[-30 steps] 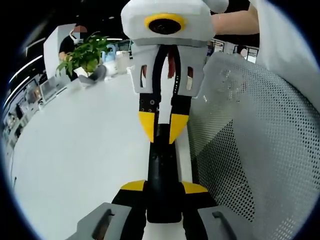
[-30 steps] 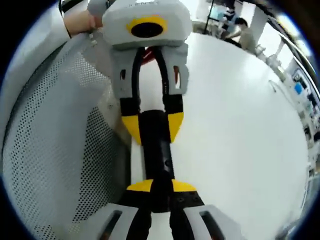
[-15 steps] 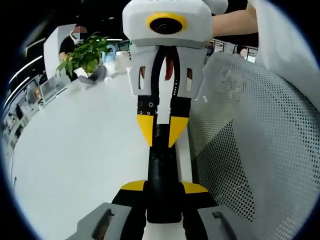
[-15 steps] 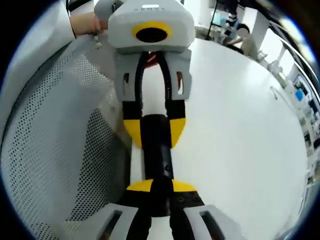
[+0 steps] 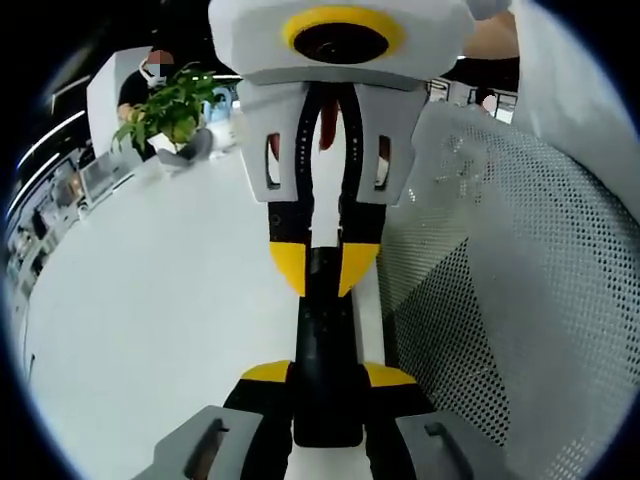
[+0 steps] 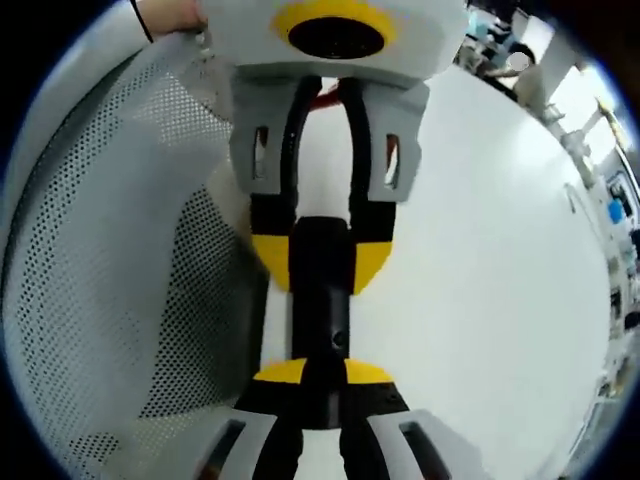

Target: Press the specified remote control buttons in sequence, fully releasing each button before pressing the next.

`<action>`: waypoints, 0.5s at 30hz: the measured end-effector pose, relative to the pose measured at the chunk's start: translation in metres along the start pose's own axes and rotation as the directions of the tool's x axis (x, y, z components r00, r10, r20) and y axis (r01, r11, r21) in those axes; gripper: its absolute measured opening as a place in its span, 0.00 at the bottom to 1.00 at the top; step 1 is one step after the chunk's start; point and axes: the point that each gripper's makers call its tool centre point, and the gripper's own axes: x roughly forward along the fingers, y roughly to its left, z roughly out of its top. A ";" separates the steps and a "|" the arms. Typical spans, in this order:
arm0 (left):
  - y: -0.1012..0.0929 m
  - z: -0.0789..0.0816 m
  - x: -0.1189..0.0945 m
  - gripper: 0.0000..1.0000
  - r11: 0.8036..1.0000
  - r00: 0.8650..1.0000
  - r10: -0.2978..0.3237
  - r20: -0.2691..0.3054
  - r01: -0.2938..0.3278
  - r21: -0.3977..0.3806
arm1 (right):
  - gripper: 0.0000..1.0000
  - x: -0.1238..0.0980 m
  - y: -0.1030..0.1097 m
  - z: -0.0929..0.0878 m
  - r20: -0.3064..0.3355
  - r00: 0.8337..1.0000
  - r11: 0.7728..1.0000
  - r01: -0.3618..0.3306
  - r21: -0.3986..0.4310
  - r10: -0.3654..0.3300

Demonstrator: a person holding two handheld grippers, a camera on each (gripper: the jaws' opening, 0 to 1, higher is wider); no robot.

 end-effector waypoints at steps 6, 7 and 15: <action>0.000 0.000 0.000 0.25 1.000 1.000 0.001 -0.005 0.000 0.007 | 0.09 0.001 0.001 0.000 -0.041 0.999 1.000 -0.019 -0.014 0.018; 0.000 0.000 0.000 0.25 1.000 1.000 0.001 -0.004 0.000 0.007 | 0.09 0.001 0.000 0.000 -0.045 0.999 1.000 -0.023 -0.012 0.022; 0.000 0.000 0.000 0.25 1.000 1.000 0.001 0.000 -0.001 0.010 | 0.09 0.000 0.002 -0.001 -0.030 0.999 1.000 -0.012 0.012 0.012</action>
